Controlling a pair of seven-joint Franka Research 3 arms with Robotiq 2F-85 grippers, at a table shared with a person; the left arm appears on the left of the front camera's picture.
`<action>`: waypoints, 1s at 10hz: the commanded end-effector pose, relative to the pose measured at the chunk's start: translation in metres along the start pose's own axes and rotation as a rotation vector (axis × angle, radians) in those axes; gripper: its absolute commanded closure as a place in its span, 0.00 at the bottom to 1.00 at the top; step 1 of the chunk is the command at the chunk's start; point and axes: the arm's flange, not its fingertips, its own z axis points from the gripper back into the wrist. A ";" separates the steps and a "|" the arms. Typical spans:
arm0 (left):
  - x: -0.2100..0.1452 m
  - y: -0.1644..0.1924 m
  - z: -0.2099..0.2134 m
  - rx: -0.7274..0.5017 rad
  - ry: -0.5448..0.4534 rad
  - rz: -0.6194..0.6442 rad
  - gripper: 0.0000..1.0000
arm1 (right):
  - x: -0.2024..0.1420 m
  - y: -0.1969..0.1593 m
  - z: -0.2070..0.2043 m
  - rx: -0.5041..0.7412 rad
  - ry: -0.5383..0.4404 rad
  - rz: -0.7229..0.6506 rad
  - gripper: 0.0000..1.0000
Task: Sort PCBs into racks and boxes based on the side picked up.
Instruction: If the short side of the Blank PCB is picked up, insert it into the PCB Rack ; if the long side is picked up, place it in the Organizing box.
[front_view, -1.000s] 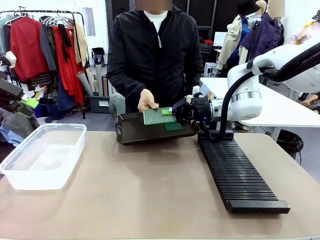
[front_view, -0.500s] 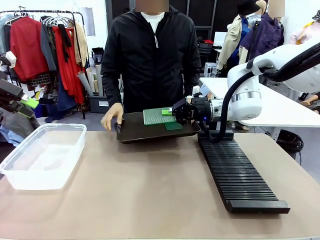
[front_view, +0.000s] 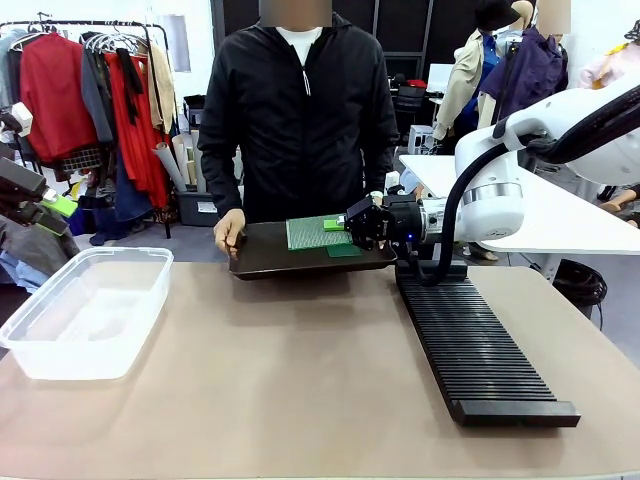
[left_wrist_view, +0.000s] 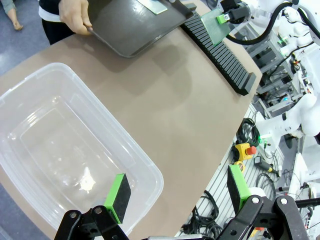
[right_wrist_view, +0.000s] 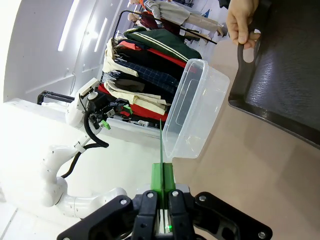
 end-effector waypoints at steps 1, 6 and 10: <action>0.000 0.000 0.000 -0.006 -0.003 0.000 0.00 | 0.001 0.001 -0.001 0.002 0.000 0.003 1.00; 0.000 0.000 0.000 -0.006 -0.003 0.000 0.00 | 0.001 0.001 -0.001 0.002 0.000 0.003 1.00; 0.000 0.000 0.000 -0.006 -0.003 0.000 0.00 | 0.000 0.002 0.008 0.007 -0.016 0.024 1.00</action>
